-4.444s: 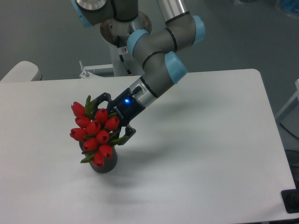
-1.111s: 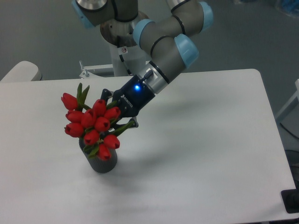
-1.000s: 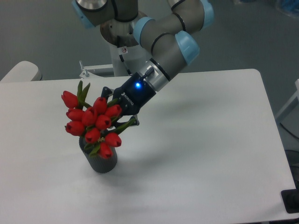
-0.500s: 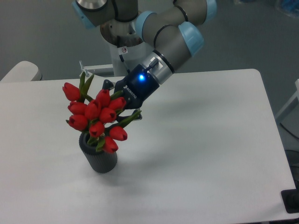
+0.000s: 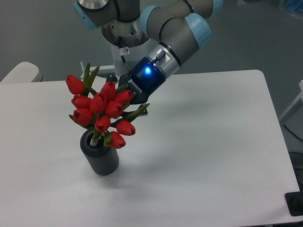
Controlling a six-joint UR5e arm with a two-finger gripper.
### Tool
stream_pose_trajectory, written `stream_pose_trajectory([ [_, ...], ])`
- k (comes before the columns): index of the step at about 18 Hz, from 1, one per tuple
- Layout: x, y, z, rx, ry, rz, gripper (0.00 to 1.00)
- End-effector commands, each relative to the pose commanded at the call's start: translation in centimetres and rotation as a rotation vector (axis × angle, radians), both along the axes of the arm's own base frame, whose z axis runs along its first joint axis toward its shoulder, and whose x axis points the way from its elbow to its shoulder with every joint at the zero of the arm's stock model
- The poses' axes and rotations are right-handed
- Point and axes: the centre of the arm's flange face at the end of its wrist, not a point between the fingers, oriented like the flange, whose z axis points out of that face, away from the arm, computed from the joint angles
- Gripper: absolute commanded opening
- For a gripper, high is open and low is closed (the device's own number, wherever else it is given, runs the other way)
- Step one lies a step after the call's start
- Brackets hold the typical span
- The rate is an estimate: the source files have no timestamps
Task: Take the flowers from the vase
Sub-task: 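Lift the gripped tulips straight up out of the grey vase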
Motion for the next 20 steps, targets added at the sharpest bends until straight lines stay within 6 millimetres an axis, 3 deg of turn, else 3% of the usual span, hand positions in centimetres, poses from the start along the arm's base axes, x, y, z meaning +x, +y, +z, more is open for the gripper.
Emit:
stream_pose_trajectory([
  [6,-0.8,-1.2,1.8,0.020,0.012,0.027,0.18],
  [17,-0.5,-2.1,3.4,0.048,0.012,0.037,0.18],
  [20,-1.4,-2.9,3.7,0.051,0.016,0.060,0.18],
])
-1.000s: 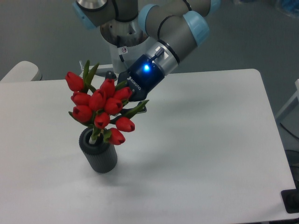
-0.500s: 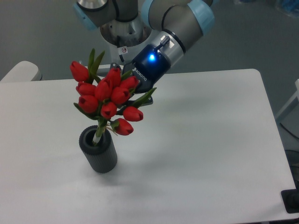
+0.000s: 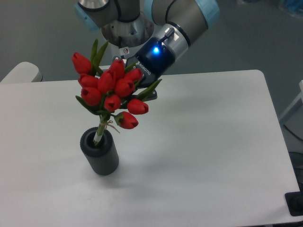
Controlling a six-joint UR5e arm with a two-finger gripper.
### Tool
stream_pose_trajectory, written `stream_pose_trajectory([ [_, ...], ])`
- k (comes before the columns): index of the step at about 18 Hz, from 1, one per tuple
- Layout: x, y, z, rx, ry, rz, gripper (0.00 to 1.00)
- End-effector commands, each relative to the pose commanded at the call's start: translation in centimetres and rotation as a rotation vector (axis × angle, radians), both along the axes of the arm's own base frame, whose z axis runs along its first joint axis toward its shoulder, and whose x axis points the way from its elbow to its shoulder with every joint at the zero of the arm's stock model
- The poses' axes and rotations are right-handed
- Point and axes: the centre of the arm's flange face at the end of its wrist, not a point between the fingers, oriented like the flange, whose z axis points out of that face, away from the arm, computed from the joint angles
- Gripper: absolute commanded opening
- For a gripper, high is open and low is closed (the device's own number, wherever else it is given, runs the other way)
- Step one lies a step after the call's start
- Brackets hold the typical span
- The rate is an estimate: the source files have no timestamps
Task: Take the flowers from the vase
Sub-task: 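Lift the gripped tulips straight up out of the grey vase, then carry the tulip bouquet away from the vase, holding it raised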
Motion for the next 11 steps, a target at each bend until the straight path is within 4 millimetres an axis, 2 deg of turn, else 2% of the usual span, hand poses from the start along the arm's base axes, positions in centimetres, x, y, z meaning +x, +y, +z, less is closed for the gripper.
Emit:
stream_pose_trajectory([
  [4,-2.8,-2.1,0.7,0.008,0.026,0.060,0.18],
  [6,-5.0,-3.1,1.1,0.013,0.037,0.094,0.18],
  [8,-6.9,-3.1,-0.3,0.007,0.031,0.104,0.18],
  [11,-10.2,-4.5,-1.2,0.008,0.044,0.144,0.18],
])
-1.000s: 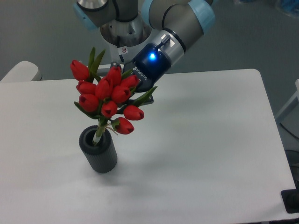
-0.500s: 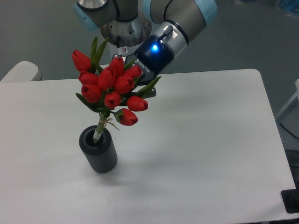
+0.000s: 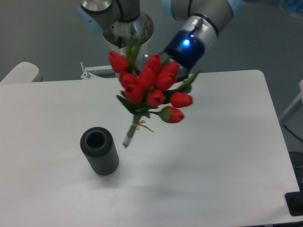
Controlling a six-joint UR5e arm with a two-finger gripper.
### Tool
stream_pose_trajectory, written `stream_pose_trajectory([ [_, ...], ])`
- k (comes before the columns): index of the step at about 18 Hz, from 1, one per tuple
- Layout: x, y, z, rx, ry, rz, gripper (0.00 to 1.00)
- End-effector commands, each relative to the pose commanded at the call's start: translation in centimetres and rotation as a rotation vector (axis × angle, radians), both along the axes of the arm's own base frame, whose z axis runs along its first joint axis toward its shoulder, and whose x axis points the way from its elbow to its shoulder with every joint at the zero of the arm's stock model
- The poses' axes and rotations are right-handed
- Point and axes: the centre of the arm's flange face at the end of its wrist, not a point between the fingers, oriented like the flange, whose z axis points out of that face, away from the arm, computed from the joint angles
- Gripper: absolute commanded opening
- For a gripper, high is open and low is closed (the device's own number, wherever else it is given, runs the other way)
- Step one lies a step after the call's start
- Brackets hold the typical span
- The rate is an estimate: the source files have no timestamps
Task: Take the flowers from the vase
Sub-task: 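Carry the tulip bouquet away from the vase, holding it raised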
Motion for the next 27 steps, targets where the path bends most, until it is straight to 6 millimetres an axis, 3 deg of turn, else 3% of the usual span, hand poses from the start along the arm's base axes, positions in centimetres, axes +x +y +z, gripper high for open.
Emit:
stream_pose_trajectory([
  [2,-1.0,0.1,0.2,-0.003,0.024,0.003,0.18],
  [6,-4.3,-1.4,-1.8,-0.001,0.082,0.024,0.18],
  [13,-8.0,-1.3,-3.2,0.004,0.126,0.024,0.18],
  [27,-8.1,-1.6,-4.3,-0.028,0.152,0.028,0.17],
])
